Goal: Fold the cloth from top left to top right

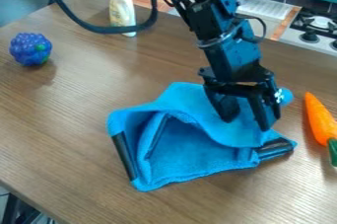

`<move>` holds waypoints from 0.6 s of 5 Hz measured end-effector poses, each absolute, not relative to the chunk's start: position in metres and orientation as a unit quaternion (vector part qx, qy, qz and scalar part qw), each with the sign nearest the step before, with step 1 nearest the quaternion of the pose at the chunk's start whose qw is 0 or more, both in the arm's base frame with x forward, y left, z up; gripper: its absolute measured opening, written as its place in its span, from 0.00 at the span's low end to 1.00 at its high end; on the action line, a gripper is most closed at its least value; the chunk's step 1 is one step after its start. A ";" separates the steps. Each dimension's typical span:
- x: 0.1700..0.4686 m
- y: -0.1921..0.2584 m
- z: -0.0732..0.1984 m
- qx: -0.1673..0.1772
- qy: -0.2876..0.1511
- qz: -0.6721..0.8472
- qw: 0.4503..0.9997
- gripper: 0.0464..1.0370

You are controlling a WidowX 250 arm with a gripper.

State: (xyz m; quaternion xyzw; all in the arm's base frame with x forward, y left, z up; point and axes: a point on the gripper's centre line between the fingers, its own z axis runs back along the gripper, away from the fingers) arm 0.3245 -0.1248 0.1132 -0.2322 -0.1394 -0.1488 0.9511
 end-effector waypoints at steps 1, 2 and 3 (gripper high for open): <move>0.322 -0.134 0.113 -0.240 -0.151 -0.175 0.943 0.97; 0.317 -0.141 0.144 -0.269 -0.213 -0.225 0.912 0.96; 0.311 -0.116 0.179 -0.255 -0.236 -0.236 0.907 0.96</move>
